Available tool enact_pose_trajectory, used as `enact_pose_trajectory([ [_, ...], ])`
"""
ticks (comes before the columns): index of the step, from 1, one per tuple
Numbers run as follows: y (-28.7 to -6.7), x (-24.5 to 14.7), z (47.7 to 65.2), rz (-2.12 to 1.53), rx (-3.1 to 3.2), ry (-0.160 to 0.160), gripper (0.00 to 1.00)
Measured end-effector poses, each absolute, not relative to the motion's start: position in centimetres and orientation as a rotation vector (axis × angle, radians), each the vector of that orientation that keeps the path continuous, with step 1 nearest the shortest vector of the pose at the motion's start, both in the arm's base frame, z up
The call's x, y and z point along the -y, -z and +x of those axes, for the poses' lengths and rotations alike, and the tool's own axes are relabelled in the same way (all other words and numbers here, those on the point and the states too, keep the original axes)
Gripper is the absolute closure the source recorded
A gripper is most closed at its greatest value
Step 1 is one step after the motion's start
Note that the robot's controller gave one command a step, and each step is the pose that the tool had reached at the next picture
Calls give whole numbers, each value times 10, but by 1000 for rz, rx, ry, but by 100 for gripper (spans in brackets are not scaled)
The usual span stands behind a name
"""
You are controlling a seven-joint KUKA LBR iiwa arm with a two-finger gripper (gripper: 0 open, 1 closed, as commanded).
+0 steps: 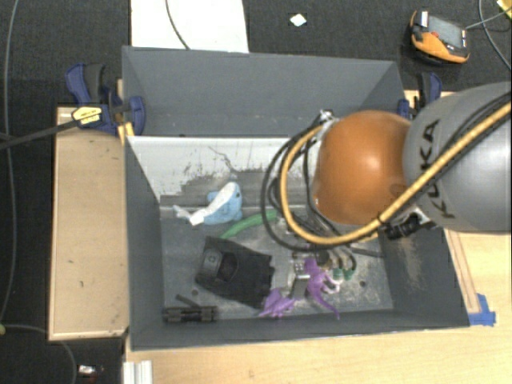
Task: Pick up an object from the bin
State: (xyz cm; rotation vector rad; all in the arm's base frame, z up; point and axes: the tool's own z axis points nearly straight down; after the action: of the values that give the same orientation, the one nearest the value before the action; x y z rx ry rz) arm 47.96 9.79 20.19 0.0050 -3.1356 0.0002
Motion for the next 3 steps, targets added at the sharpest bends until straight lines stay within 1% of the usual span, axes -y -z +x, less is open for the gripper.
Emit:
enact_pose_trajectory([
  [1, -206, -97, 482, -4, 3144, 2, 0],
  [2, -176, -119, 519, -86, 3145, 5, 0],
  [3, -176, -131, 521, 47, 3153, 5, 0],
])
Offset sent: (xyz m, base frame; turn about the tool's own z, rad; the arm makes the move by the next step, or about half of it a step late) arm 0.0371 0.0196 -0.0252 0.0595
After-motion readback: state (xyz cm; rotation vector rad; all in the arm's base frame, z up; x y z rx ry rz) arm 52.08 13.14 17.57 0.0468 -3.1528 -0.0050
